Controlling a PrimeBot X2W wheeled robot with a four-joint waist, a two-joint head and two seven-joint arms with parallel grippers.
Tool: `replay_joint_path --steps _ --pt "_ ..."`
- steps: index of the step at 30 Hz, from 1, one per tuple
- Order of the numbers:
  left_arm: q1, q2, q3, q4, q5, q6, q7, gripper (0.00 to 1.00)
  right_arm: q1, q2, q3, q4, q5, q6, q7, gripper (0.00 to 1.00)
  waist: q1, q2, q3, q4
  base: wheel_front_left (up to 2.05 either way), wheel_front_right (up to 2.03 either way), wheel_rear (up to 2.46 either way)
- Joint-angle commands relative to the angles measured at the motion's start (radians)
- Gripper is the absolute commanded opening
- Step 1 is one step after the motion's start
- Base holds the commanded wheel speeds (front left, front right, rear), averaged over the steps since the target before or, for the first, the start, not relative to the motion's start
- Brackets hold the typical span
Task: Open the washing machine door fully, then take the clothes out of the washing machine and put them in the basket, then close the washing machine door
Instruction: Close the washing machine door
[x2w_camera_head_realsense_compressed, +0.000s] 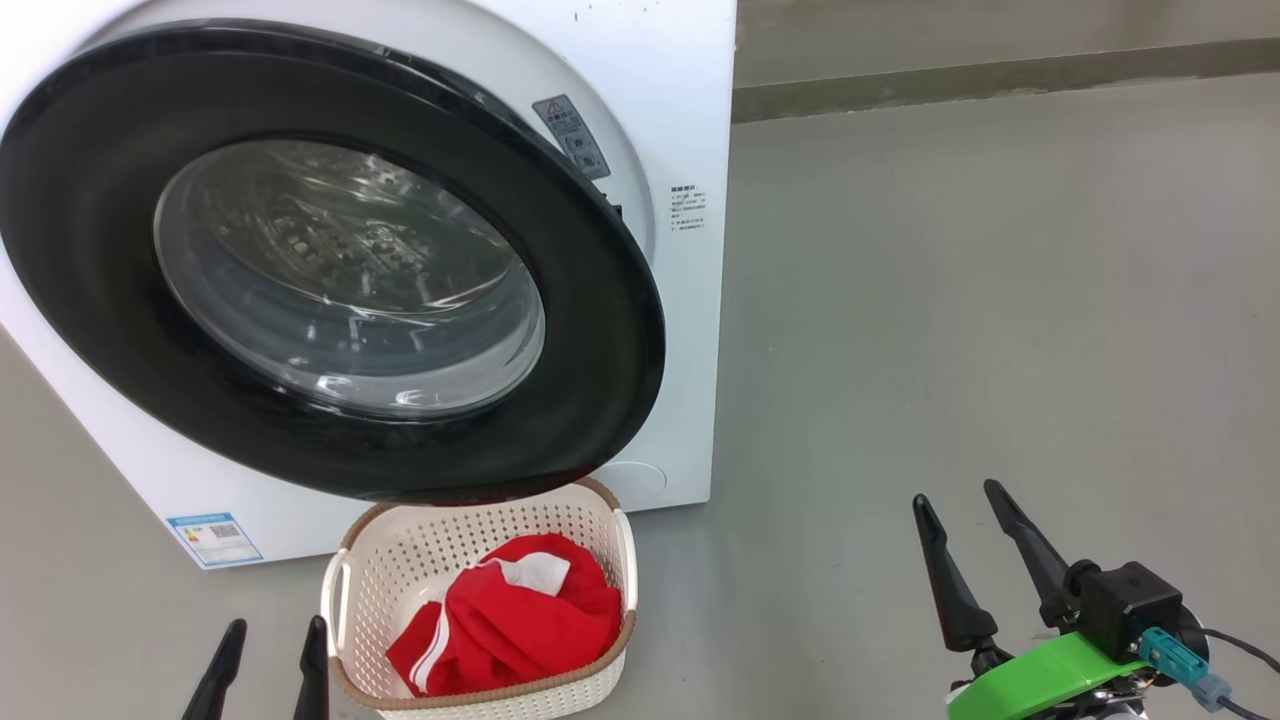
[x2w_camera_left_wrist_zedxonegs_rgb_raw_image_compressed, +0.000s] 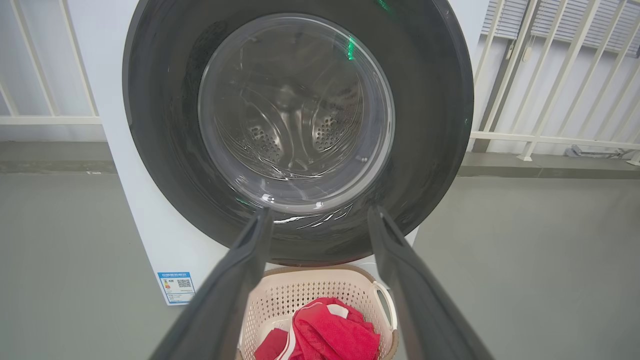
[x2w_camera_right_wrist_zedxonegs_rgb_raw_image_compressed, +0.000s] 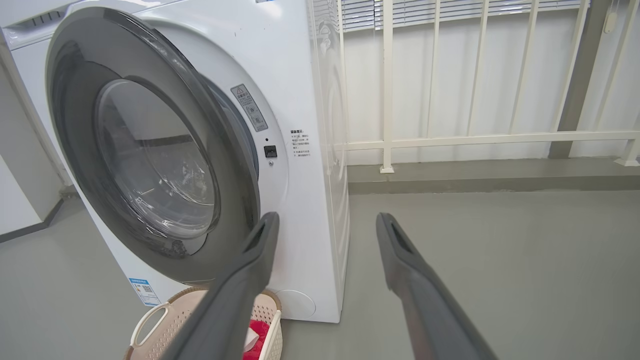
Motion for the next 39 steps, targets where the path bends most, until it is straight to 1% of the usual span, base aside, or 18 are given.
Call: replay_joint_path --steps 1,9,10,11,12,13,19,24,32,39 --pt "-0.027 0.015 0.033 -0.02 0.001 -0.005 -0.012 1.0 -0.014 -0.002 0.026 -0.022 0.0 0.006 -0.006 1.0 0.0 0.0 -0.001 0.0 0.0 0.0 0.0" --pt "-0.024 0.012 0.02 -0.016 0.009 -0.005 -0.012 1.0 -0.015 -0.007 0.051 -0.026 0.023 0.006 -0.006 1.0 0.0 0.0 -0.001 0.006 0.0 0.0 0.0" --pt "-0.024 0.012 0.017 -0.016 0.01 -0.005 -0.012 1.0 -0.016 -0.008 0.054 -0.023 0.027 0.006 -0.006 0.87 0.0 0.0 -0.001 0.008 0.0 0.0 0.0" --pt "-0.025 0.012 0.014 -0.016 0.011 -0.005 -0.012 1.0 -0.018 -0.01 0.056 -0.02 0.029 0.006 -0.006 0.46 0.0 0.0 0.0 0.011 0.0 0.0 0.0" --pt "-0.026 0.012 0.01 -0.016 0.012 -0.005 -0.012 1.0 -0.021 -0.01 0.057 -0.014 0.033 0.006 -0.006 0.15 0.0 0.0 0.002 0.015 0.0 0.0 0.0" --pt "-0.029 0.012 0.006 -0.016 0.012 -0.005 -0.012 1.0 -0.027 -0.01 0.06 -0.006 0.036 0.006 -0.006 0.0 0.0 0.0 0.004 0.021 0.0 0.0 0.0" --pt "-0.042 0.017 -0.01 -0.018 0.009 -0.006 -0.012 1.0 -0.117 -0.009 0.1 0.069 0.059 0.006 -0.006 0.0 0.0 0.0 0.027 0.059 0.0 0.0 0.0" --pt "-0.054 0.024 -0.026 -0.011 0.004 -0.006 -0.012 1.0 -0.247 -0.007 0.175 0.17 0.089 0.006 -0.006 0.0 0.0 0.0 0.052 0.096 0.0 0.0 0.0" --pt "-0.098 0.023 -0.058 -0.009 -0.001 -0.006 -0.012 1.0 -0.446 -0.012 0.302 0.349 0.136 0.006 -0.006 0.0 0.0 0.0 0.095 0.198 0.0 0.0 0.0" --pt "-0.142 0.021 -0.092 -0.012 -0.004 -0.006 -0.012 1.0 -0.641 -0.027 0.37 0.491 0.198 0.006 -0.006 0.0 0.0 0.0 0.171 0.275 0.0 0.0 0.0"
